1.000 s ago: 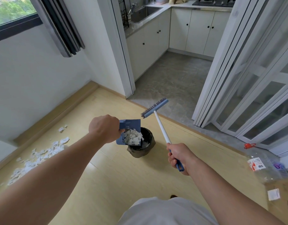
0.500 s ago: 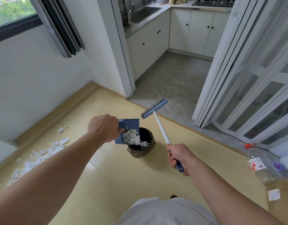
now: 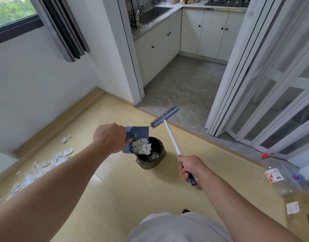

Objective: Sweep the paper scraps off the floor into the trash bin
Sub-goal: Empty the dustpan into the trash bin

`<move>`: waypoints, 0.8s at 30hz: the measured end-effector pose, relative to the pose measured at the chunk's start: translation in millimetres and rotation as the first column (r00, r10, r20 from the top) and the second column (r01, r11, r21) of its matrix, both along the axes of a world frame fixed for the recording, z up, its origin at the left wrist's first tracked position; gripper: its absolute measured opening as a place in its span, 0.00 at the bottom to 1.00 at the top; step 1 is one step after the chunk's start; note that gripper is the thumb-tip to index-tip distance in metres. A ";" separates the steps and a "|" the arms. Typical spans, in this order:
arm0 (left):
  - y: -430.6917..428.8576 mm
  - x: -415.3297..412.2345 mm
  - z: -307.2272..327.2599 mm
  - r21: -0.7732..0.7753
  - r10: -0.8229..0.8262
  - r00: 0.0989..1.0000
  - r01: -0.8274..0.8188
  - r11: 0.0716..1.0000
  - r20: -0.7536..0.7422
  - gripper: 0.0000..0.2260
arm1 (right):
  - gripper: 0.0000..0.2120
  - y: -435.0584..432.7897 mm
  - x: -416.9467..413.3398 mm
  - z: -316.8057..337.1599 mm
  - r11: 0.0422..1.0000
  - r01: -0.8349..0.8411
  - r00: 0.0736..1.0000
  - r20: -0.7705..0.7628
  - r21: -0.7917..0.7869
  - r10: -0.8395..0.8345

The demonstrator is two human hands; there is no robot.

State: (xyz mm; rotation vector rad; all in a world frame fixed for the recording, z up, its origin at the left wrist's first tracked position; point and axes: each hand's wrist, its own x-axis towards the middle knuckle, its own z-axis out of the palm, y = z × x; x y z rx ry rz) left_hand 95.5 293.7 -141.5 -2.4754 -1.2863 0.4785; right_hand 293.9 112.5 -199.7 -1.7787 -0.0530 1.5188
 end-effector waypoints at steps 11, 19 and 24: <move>2.0 3.2 3.4 -0.001 0.011 1.000 -0.011 1.000 0.028 0.17 | 0.10 4.9 -1.6 -3.2 1.000 0.010 1.000 -0.007 -0.022 -0.010; 4.1 3.9 2.4 0.004 0.000 1.000 0.000 1.000 0.026 0.15 | 0.09 7.4 -1.9 -5.2 1.000 -0.009 1.000 0.007 -0.020 0.009; 6.4 4.3 5.0 -0.014 0.045 0.997 -0.044 0.999 0.064 0.13 | 0.11 6.0 -1.9 -3.9 1.000 -0.008 1.000 0.004 -0.019 0.008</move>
